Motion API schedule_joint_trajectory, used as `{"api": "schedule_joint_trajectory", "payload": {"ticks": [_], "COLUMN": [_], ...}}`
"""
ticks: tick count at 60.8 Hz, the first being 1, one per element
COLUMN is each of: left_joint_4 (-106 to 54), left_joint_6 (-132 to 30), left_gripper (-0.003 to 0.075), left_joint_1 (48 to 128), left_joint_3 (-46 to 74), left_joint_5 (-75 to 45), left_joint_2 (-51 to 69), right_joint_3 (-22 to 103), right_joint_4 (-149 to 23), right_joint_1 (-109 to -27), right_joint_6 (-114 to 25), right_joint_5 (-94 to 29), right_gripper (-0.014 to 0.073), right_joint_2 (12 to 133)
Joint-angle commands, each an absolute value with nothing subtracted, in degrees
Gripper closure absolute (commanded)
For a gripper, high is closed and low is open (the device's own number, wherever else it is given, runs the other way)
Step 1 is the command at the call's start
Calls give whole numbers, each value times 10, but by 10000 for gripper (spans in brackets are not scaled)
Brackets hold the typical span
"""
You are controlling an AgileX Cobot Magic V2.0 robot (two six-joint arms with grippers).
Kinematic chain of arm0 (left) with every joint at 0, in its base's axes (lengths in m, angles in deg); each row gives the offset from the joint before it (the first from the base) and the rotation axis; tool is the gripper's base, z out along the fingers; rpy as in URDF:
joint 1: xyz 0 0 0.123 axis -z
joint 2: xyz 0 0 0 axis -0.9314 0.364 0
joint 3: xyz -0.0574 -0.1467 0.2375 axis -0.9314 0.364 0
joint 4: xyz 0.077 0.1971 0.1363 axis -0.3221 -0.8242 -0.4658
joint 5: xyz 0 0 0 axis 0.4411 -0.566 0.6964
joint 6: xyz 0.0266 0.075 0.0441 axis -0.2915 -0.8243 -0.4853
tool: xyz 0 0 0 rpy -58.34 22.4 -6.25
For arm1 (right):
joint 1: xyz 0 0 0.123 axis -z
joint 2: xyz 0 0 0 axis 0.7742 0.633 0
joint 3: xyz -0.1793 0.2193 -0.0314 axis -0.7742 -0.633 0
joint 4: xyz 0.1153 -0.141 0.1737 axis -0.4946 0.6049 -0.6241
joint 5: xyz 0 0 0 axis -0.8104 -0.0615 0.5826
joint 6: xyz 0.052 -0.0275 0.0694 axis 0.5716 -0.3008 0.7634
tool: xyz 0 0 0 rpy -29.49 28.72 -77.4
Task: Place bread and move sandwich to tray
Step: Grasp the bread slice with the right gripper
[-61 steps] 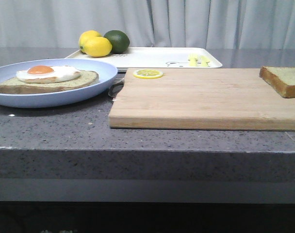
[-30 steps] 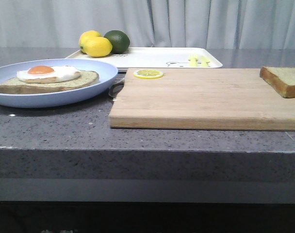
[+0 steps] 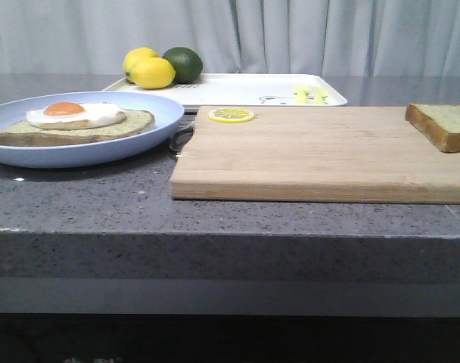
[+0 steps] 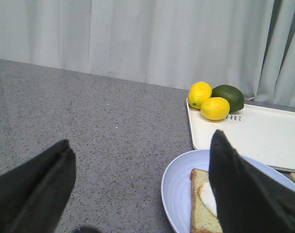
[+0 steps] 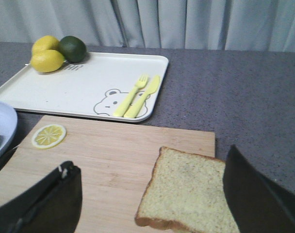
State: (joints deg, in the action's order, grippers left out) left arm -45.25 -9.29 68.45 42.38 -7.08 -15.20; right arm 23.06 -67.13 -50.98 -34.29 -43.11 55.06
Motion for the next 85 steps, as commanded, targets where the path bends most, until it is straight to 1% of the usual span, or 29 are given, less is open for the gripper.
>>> {"api": "schedule_joint_trajectory", "payload": {"ticks": [1, 10, 23, 30, 42, 60, 73, 76, 77, 80, 81, 84, 85], "left_joint_4": [-453, -453, -453, -453, -453, -453, -453, -453, -453, -453, -453, -453, -453], "left_joint_6": [-92, -92, -92, -92, -92, -92, -92, -92, -92, -92, -92, -92, -92], "left_gripper": [200, 227, 228, 228, 228, 225, 225, 225, 225, 225, 225, 225, 225], "left_joint_1": [683, 683, 683, 683, 683, 683, 683, 683, 683, 683, 683, 683, 683], "left_joint_3": [404, 404, 404, 404, 404, 404, 404, 404, 404, 404, 404, 404, 404], "left_joint_5": [-25, -25, -25, -25, -25, -25, -25, -25, -25, -25, -25, -25, -25], "left_joint_2": [-149, -149, -149, -149, -149, -149, -149, -149, -149, -149, -149, -149, -149], "right_joint_3": [285, 324, 353, 368, 405, 431, 431, 431, 431, 432, 432, 432, 432], "right_joint_4": [-678, -678, -698, -717, -764, -985, -1002, -1002, -1002, -1003, -1004, -1005, -1006], "right_joint_1": [-470, -400, -294, -254, -240, -240, -240, -240, -240, -240, -240, -240, -240], "right_joint_6": [-333, -314, -314, -315, -359, -557, -569, -569, -569, -569, -569, -569, -569], "right_joint_5": [-420, -456, -497, -516, -576, -690, -712, -713, -714, -718, -720, -725, -729], "right_gripper": [-10, -10, -10, -10, -9, -9, -2, 29, 58, 156, 210, 329, 390], "right_joint_2": [600, 683, 793, 842, 919, 1013, 1041, 1040, 1040, 1040, 1039, 1039, 1039]}}
